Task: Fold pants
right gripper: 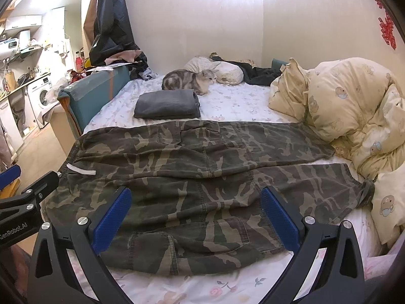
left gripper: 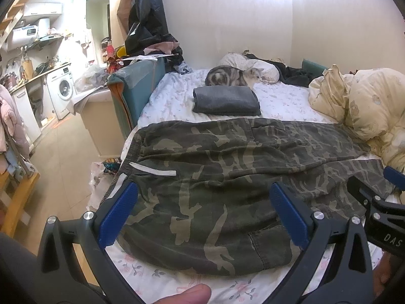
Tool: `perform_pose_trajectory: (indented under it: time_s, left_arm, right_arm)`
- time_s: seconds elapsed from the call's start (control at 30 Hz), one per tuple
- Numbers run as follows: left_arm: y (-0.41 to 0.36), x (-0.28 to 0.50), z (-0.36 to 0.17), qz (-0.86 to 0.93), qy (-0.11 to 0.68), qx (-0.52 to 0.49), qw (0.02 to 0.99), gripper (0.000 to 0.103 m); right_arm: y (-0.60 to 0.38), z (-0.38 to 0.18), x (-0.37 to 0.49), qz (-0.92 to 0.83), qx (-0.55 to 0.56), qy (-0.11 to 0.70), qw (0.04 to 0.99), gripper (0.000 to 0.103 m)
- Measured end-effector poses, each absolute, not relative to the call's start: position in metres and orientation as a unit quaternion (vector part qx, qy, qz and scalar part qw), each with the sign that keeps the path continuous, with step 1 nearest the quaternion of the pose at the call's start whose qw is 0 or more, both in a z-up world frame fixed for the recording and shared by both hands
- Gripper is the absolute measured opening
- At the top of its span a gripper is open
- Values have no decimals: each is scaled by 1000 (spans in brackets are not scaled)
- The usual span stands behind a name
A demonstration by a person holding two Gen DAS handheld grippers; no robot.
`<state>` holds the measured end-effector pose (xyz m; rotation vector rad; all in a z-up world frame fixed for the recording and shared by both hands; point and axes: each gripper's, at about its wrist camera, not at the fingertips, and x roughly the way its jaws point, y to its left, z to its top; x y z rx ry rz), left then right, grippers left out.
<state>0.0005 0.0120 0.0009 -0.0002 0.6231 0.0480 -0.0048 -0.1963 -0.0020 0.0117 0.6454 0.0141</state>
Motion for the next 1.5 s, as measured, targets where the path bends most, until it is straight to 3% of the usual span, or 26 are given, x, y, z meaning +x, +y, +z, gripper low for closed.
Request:
perform_pose_trajectory:
  time_s: [1.1, 1.3, 1.5]
  left_arm:
    - [11, -1, 3, 25, 315, 6, 949, 103]
    - [85, 27, -25, 135, 404, -68, 902, 103]
    - [165, 57, -100, 235, 527, -188, 795, 97]
  right_arm:
    - [-199, -1, -6, 3, 18, 318, 948, 103]
    - [-204, 2, -7, 0, 32, 322, 946, 103]
    - [-208, 10, -13, 9, 36, 311, 950, 103]
